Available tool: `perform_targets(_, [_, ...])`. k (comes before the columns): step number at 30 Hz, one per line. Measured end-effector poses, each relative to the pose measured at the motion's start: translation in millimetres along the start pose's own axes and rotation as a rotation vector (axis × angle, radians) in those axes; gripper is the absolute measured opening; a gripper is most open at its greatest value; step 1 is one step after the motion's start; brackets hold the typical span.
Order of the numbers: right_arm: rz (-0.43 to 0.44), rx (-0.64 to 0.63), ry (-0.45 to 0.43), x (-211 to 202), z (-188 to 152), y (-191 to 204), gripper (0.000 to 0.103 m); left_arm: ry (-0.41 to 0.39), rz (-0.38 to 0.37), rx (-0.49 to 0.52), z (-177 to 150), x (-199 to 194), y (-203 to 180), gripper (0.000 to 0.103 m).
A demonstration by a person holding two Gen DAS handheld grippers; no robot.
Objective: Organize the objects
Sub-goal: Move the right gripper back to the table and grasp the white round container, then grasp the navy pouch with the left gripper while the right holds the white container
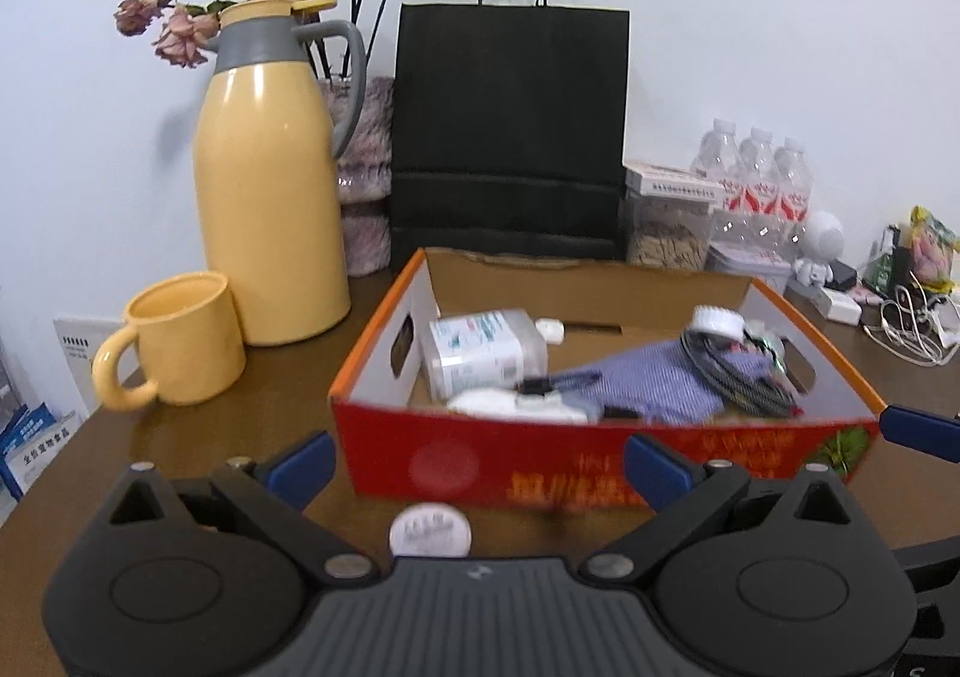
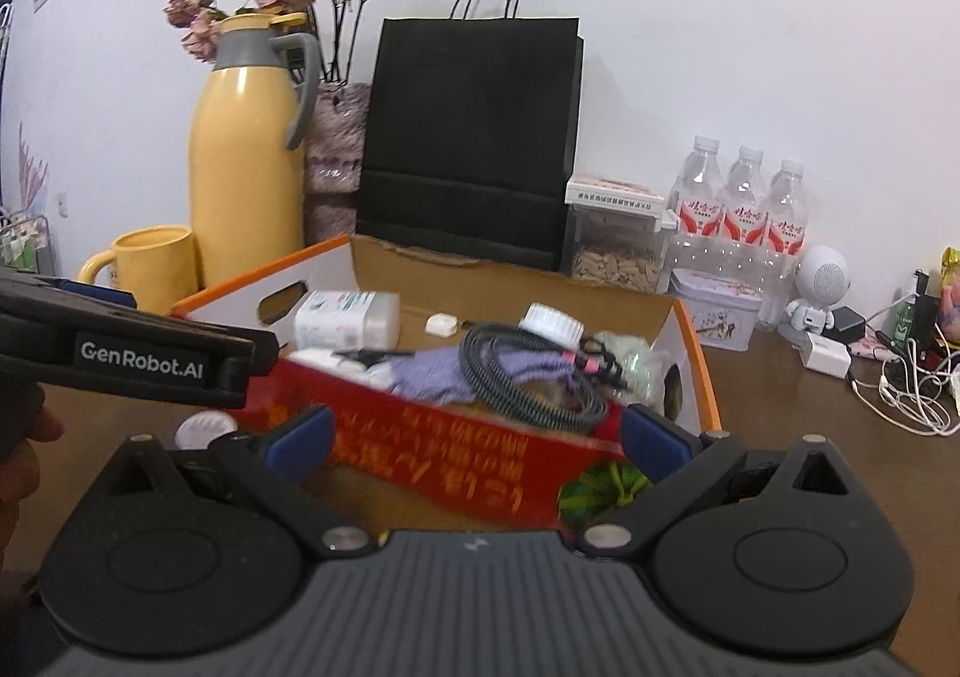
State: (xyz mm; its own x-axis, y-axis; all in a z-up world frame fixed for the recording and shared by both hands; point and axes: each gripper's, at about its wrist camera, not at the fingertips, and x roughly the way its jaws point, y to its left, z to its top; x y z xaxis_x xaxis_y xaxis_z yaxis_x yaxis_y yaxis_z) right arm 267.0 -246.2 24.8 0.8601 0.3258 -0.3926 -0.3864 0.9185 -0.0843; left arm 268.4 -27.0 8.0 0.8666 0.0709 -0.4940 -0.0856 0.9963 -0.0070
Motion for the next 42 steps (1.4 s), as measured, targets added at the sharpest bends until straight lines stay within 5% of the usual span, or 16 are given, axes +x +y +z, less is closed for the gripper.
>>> perform_targets(18, [0.094, -0.059, 0.191, -39.6, -54.1, 24.0, 0.103, 0.184, -0.001, -0.007, -51.4, -34.1, 3.4, 0.103])
perform_targets(21, [0.120, -0.064, 0.219, -33.6, -56.5, 27.1, 0.078, 0.199, 0.001, -0.015, -54.2, -38.9, 5.4, 0.103])
perform_targets(25, [0.220, -0.025, 0.231, -31.8, -59.3, 25.5, 0.030, 0.203, 0.007, -0.016, -56.1, -45.3, 4.7, 0.103])
perform_targets(31, [0.226, -0.004, 0.201, -39.9, -60.8, 19.9, 0.029, 0.220, 0.011, -0.013, -55.7, -46.6, -1.5, 0.103])
perform_targets(42, [0.082, 0.123, 0.152, -51.3, -65.4, -21.7, 0.029, 0.304, 0.011, 0.054, -65.7, -29.6, -30.6, 0.102])
